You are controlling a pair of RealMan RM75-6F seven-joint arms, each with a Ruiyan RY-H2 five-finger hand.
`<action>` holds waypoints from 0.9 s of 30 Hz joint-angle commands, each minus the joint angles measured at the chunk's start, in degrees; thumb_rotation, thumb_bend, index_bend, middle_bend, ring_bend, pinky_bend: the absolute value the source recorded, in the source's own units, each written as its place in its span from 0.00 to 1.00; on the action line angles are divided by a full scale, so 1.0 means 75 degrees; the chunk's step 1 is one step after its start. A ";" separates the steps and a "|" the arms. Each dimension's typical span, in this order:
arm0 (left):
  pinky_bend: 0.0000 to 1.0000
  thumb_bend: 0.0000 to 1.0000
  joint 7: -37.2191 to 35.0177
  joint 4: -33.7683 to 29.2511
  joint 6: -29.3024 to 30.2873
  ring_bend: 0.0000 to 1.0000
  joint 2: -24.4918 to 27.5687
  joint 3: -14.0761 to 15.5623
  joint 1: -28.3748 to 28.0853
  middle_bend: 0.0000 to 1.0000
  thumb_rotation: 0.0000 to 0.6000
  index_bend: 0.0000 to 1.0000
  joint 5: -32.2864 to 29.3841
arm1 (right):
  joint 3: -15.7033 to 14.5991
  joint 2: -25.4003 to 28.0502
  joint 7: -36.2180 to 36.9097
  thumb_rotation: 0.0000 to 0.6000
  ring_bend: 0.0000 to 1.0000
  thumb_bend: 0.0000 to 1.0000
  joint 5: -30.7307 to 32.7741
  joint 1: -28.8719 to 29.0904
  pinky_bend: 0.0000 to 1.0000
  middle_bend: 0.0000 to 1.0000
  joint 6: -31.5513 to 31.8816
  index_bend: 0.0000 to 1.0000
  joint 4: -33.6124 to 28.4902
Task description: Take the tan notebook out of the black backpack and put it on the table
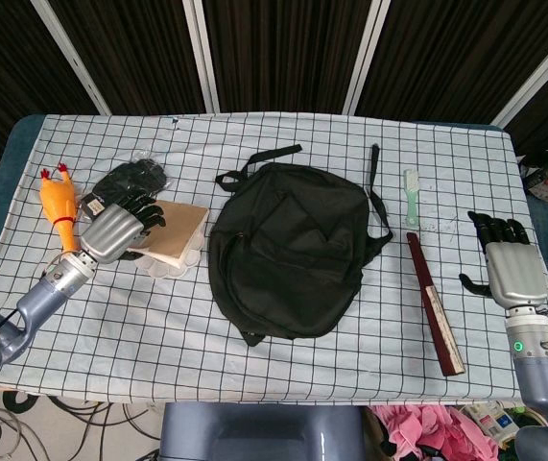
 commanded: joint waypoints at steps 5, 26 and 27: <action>0.00 0.07 0.1260 -0.4127 -0.1950 0.00 0.2413 0.0310 -0.0081 0.05 1.00 0.15 -0.0670 | 0.0048 -0.0119 -0.0019 1.00 0.11 0.17 -0.0092 -0.0025 0.09 0.11 0.0014 0.07 0.0055; 0.00 0.09 0.3929 -0.7483 0.2142 0.00 0.3726 0.0293 0.3342 0.05 1.00 0.18 -0.1837 | -0.1092 -0.0026 0.0201 1.00 0.10 0.17 -0.2327 -0.1612 0.09 0.11 0.1905 0.07 -0.0025; 0.00 0.09 0.3876 -0.7456 0.2289 0.00 0.3717 0.0346 0.3523 0.05 1.00 0.19 -0.1818 | -0.1214 -0.0050 0.0144 1.00 0.10 0.17 -0.2499 -0.1766 0.09 0.11 0.2077 0.07 -0.0003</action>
